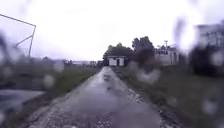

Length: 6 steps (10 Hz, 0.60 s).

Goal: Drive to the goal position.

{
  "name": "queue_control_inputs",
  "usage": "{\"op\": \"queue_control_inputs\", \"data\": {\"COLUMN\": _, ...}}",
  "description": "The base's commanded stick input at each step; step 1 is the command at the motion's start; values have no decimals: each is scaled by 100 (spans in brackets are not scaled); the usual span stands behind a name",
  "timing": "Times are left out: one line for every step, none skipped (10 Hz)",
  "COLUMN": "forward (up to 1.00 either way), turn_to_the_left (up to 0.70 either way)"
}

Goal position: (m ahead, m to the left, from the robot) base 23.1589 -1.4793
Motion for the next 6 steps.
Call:
{"op": "queue_control_inputs", "data": {"forward": 67, "turn_to_the_left": 0}}
{"op": "queue_control_inputs", "data": {"forward": 67, "turn_to_the_left": 0}}
{"op": "queue_control_inputs", "data": {"forward": 67, "turn_to_the_left": 0}}
{"op": "queue_control_inputs", "data": {"forward": 67, "turn_to_the_left": 0}}
{"op": "queue_control_inputs", "data": {"forward": 68, "turn_to_the_left": 3}}
{"op": "queue_control_inputs", "data": {"forward": 67, "turn_to_the_left": 7}}
